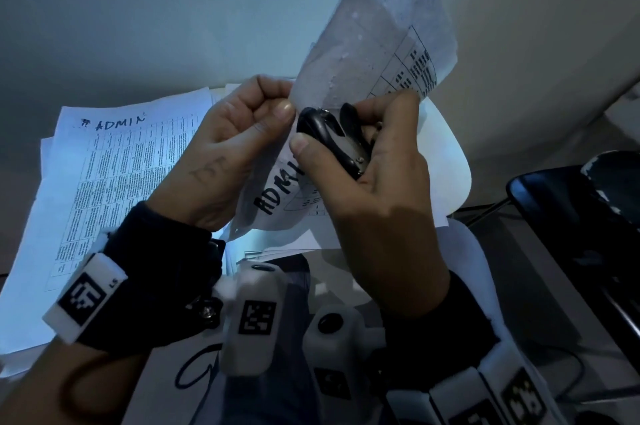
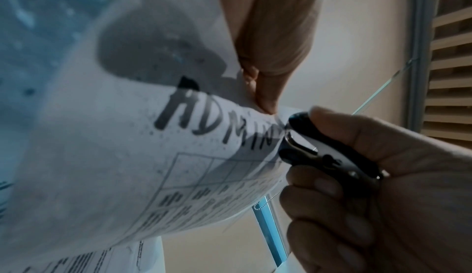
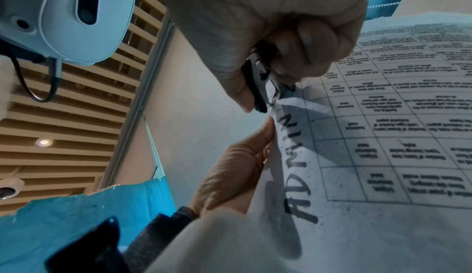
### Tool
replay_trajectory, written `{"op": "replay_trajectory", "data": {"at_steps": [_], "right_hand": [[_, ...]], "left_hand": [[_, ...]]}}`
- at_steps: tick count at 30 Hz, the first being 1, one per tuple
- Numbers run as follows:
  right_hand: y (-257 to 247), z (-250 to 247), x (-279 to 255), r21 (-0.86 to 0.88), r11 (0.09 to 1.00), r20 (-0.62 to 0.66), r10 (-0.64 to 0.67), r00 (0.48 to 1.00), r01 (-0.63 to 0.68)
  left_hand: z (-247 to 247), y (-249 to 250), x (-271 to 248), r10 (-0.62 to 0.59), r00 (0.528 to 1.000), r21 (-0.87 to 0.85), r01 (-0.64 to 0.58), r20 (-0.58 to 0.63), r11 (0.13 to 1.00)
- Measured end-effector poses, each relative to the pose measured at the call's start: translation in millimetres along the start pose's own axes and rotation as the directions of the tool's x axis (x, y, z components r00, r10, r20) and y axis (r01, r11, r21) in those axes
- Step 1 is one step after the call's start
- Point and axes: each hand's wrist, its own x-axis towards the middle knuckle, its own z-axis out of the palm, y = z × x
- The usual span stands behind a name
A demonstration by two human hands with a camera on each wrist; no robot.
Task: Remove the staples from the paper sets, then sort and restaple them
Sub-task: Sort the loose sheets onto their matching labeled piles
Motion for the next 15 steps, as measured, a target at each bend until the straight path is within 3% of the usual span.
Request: {"op": "replay_trajectory", "data": {"at_steps": [15], "right_hand": [[7.0, 2.4, -1.7, 0.056, 0.998, -0.090, -0.030, 0.995, 0.035]], "left_hand": [[3.6, -2.5, -2.0, 0.007, 1.000, 0.039, -0.006, -0.024, 0.999]]}}
